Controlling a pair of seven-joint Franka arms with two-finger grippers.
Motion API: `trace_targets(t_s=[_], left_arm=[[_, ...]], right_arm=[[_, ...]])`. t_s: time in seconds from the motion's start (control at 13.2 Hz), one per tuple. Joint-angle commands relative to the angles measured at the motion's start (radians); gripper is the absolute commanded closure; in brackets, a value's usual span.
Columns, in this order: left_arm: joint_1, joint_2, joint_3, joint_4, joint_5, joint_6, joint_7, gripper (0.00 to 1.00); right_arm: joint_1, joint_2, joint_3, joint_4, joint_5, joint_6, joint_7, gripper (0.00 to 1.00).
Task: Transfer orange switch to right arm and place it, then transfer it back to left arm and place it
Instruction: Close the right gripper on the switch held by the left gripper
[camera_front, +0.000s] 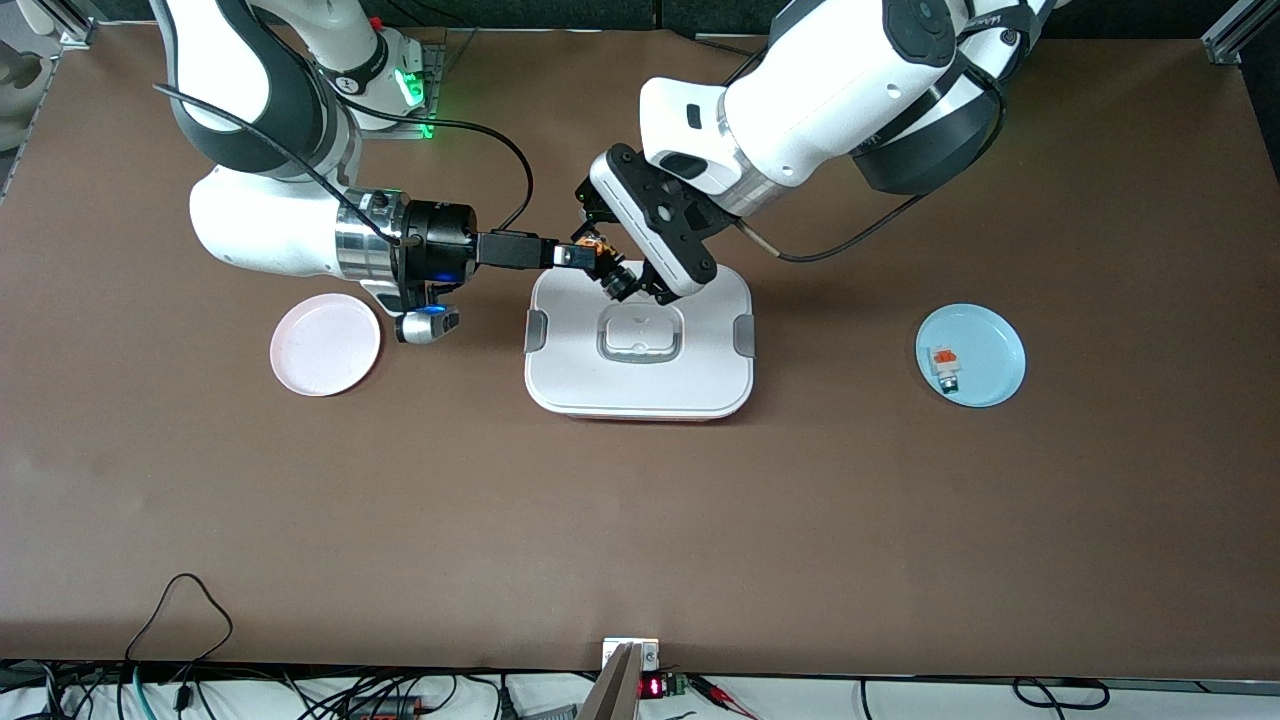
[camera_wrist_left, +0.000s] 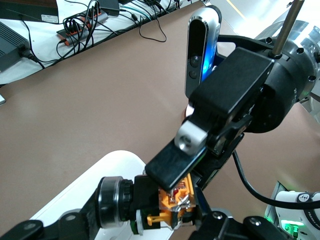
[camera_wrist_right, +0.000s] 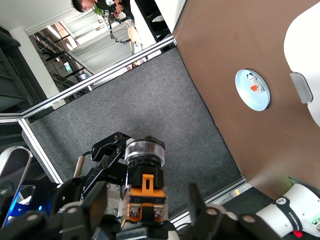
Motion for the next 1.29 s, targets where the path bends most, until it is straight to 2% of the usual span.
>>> trace_targets(t_s=[0.0,0.38,0.61,1.21], left_arm=[[0.001,-0.009,-0.001,-0.008,0.029,0.004,-0.013,0.97],[0.001,-0.009,-0.001,-0.008,0.029,0.004,-0.013,0.97],[0.001,-0.009,-0.001,-0.008,0.029,0.004,-0.013,0.97],[0.001,-0.009,-0.001,-0.010,0.029,0.004,-0.013,0.94]], right_arm=[[0.009,-0.009,-0.001,-0.012,0.024,0.012,-0.038,0.41],[0.017,-0.010,-0.002,-0.010,0.026,0.024,-0.040,0.58],[0.017,-0.010,-0.002,-0.009,0.026,0.026,-0.054,0.64],[0.017,-0.009,-0.004,-0.009,0.026,0.026,-0.066,0.64]])
